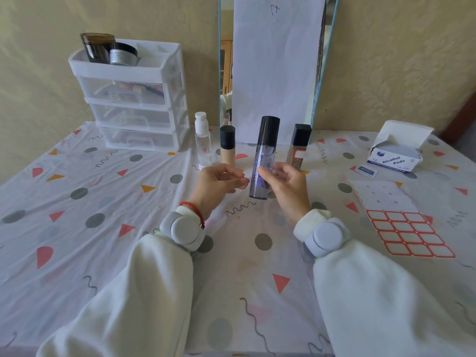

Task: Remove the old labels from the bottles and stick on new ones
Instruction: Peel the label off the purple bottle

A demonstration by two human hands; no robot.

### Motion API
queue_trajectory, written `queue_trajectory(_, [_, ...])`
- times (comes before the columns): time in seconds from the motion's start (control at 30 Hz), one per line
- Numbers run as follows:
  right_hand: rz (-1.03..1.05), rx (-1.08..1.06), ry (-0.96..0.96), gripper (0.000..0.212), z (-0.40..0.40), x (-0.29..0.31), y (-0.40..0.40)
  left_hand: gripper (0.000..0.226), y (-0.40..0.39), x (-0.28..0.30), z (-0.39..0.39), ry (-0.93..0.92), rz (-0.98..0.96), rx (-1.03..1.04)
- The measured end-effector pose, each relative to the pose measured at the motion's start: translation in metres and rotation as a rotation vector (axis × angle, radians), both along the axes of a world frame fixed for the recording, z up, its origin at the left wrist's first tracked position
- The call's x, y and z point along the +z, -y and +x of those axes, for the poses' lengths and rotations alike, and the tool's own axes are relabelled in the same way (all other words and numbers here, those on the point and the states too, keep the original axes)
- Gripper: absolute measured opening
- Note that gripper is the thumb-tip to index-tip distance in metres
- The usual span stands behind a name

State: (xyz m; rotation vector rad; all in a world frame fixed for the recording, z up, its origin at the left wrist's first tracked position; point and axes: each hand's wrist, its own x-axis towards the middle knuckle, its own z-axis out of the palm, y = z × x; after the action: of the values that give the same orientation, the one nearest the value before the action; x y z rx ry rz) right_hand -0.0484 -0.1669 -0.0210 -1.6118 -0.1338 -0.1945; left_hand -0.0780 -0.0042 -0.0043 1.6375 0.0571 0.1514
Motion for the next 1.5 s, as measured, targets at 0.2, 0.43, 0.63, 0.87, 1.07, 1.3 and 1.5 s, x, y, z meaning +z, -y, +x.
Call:
queue_trajectory(0.2, [-0.028, 0.005, 0.011, 0.033, 0.001, -0.002, 0.000, 0.011, -0.003, -0.007, 0.004, 0.084, 0.370, 0.068])
queue_trajectory(0.43, [-0.008, 0.007, 0.005, 0.021, -0.001, 0.000, -0.001, 0.024, -0.004, -0.012, 0.006, -0.072, 0.602, -0.034])
queue_trajectory(0.63, [-0.018, 0.007, 0.020, 0.019, -0.002, 0.000, 0.000, 0.030, -0.004, -0.011, 0.009, -0.136, 0.568, -0.075])
queue_trajectory(0.87, [-0.008, 0.029, 0.003, 0.026, -0.002, -0.001, -0.001, 0.020, 0.001, -0.001, 0.003, 0.067, 0.246, 0.041])
queue_trajectory(1.07, [-0.032, 0.110, 0.032, 0.017, -0.006, 0.000, -0.006, 0.033, 0.005, 0.007, -0.001, 0.089, -0.137, -0.064])
queue_trajectory(1.3, [-0.103, 0.141, 0.086, 0.012, -0.011, -0.001, -0.009, 0.031, 0.006, 0.008, -0.003, 0.129, -0.185, -0.079])
queue_trajectory(1.5, [-0.179, 0.119, 0.145, 0.017, -0.013, -0.001, -0.010, 0.031, 0.007, 0.010, -0.005, 0.118, -0.168, -0.028])
